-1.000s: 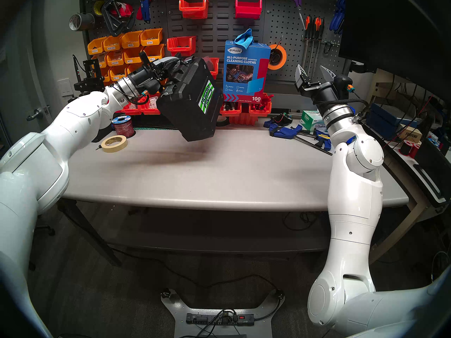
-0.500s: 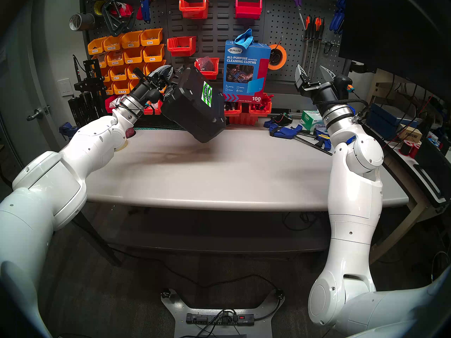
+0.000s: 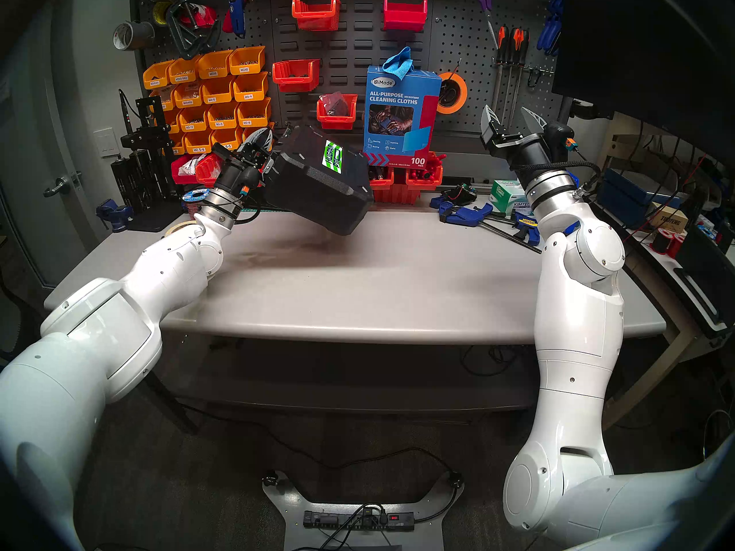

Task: Open the tool box

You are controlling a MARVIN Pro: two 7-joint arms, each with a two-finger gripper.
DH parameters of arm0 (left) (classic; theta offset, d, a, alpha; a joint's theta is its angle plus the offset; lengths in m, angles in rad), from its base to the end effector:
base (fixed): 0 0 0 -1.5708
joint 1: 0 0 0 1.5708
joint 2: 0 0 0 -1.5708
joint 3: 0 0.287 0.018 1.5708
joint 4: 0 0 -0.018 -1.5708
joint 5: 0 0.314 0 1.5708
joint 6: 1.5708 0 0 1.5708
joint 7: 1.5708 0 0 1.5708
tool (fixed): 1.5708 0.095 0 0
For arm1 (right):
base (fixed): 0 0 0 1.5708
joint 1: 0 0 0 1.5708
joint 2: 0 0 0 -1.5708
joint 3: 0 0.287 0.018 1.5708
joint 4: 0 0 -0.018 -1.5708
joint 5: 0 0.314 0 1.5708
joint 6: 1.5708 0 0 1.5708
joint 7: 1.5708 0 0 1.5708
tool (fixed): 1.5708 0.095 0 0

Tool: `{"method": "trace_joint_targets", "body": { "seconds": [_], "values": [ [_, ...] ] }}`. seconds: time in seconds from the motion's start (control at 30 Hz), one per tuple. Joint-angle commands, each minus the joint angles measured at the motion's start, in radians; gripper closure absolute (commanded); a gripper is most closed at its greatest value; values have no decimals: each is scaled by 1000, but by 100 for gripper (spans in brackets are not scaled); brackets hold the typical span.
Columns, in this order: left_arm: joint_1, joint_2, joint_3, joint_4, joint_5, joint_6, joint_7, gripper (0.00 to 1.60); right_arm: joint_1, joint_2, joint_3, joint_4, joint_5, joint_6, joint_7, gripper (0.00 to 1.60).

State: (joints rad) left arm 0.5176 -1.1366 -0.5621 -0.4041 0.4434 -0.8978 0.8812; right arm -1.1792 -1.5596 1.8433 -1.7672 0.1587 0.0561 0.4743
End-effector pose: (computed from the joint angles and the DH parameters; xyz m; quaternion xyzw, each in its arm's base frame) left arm 0.5932 0.1101 -0.1655 -0.2667 0.3346 -0.8535 0.2975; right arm 0.4629 -0.0714 -0.0512 -0.4723 -0.0685 -0.8735 0.0966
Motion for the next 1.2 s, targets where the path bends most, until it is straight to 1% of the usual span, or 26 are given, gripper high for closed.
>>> {"method": "trace_joint_targets", "body": {
  "seconds": [0.0,0.2,0.37,0.53,0.73,0.93,1.17],
  "values": [
    [44,-35,-23,-24,-48,23,-7,160,4,3,0,-10,-1,-3,1,0],
    [64,-27,-32,-47,-52,47,-37,160,3,5,-2,-9,1,-3,-1,0],
    [66,-21,-45,-74,-60,66,-54,160,3,7,-3,-9,3,-4,-2,0],
    [71,-12,-49,-102,-58,72,-71,160,3,8,-4,-8,5,-4,-4,0],
    [100,-6,-49,-134,-61,80,-88,160,3,10,-5,-6,7,-4,-6,0],
    [104,-14,-60,-186,-73,85,-94,160,3,11,-7,-3,10,-4,-8,0],
    [98,-11,-72,-249,-82,90,-96,160,3,14,-9,0,13,-5,-10,0]
  ]
}}
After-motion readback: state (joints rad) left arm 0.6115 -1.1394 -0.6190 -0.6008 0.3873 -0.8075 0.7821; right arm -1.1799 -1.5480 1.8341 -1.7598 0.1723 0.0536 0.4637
